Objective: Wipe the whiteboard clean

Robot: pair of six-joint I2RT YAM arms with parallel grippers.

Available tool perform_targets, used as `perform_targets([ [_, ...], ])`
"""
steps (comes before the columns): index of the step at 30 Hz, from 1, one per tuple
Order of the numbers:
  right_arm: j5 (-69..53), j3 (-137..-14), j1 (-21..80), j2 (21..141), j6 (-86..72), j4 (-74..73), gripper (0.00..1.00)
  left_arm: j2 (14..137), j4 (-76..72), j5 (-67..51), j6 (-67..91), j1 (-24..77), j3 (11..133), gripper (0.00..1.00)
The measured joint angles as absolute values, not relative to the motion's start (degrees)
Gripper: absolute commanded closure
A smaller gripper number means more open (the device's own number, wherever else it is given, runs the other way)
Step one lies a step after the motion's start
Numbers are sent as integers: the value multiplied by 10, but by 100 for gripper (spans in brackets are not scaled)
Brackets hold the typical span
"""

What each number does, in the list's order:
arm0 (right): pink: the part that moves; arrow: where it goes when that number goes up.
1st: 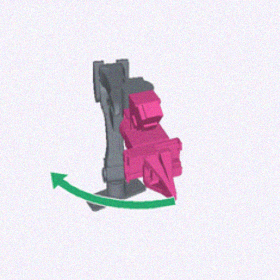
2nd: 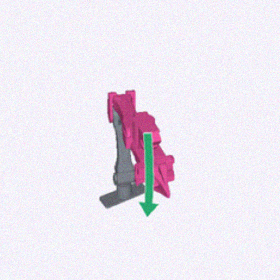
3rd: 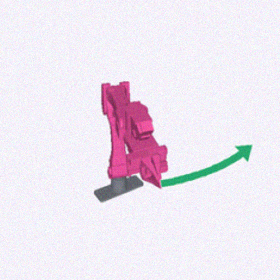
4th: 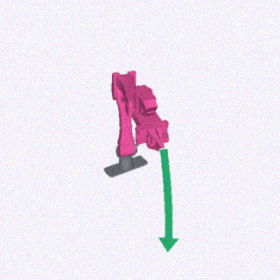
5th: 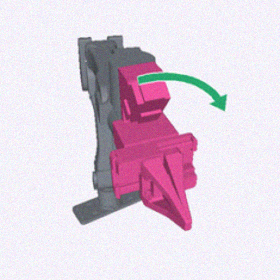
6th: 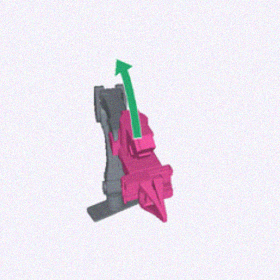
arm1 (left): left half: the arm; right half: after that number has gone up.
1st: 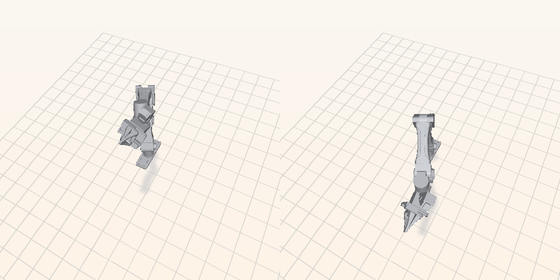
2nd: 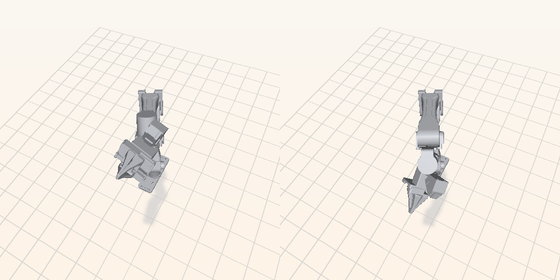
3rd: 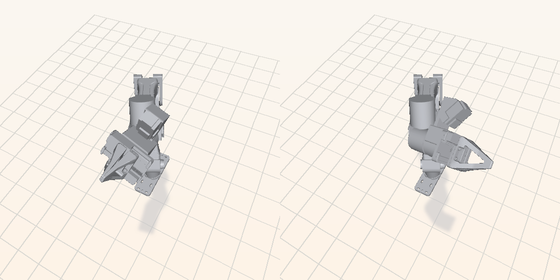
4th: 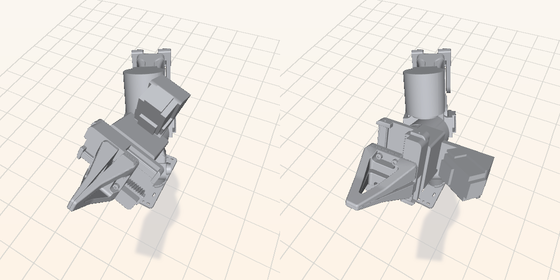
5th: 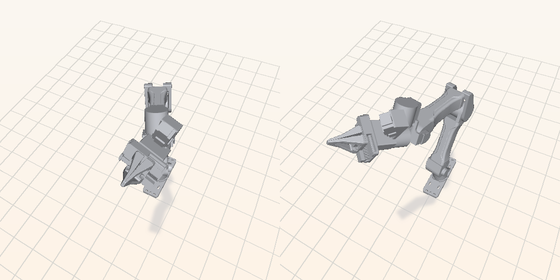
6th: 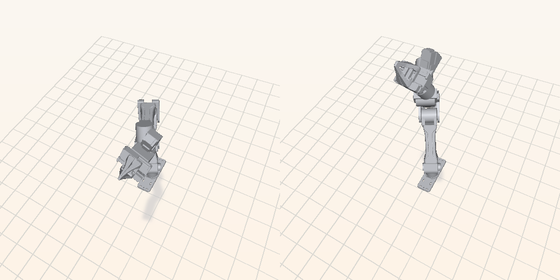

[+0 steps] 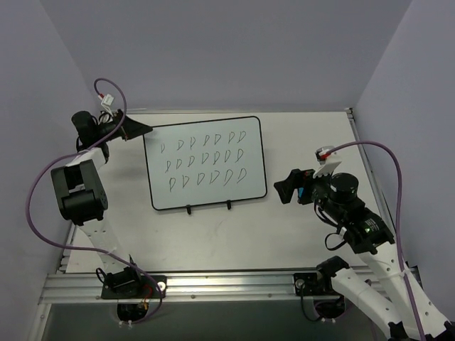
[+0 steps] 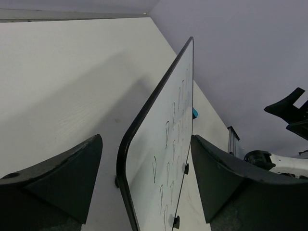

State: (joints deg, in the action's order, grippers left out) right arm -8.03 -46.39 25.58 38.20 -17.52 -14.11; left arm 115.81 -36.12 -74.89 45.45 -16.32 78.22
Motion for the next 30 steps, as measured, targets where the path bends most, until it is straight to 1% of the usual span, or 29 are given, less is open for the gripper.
perform_targets([
  [2,-80,-464,256,386,-174,-143,1,1169,-408,-758,484,-163,782,24],
  [5,-76,-465,256,391,-174,-147,2,1181,-445,-764,510,-163,775,27],
  [7,-72,-465,256,391,-174,-148,2,1184,-446,-766,514,-163,770,32],
  [10,-64,-465,256,391,-174,-149,2,1183,-396,-765,466,-163,770,42],
  [12,-59,-466,256,392,-173,-153,2,1182,-329,-759,412,-161,773,43],
  [15,-48,-471,256,392,-171,-158,2,1182,-223,-749,335,-157,788,55],
  [16,-44,-472,256,392,-171,-158,2,1181,-193,-746,312,-155,796,57],
  [17,-38,-473,256,392,-171,-158,2,1180,-163,-741,289,-153,803,63],
  [19,-20,-475,256,399,-174,-161,2,1176,-113,-731,246,-147,814,68],
  [20,-10,-477,256,403,-176,-164,3,1174,-97,-728,234,-144,816,75],
  [22,13,-486,256,420,-180,-173,3,1169,-71,-738,231,-143,818,79],
  [23,23,-490,256,431,-182,-175,3,1164,-61,-743,227,-143,818,89],
  [26,39,-493,256,454,-187,-177,3,1154,-66,-741,224,-142,813,94],
  [27,42,-492,256,458,-189,-179,3,1148,-73,-739,225,-141,805,97],
  [30,45,-491,256,452,-194,-178,2,1125,-82,-724,224,-141,780,98],
])
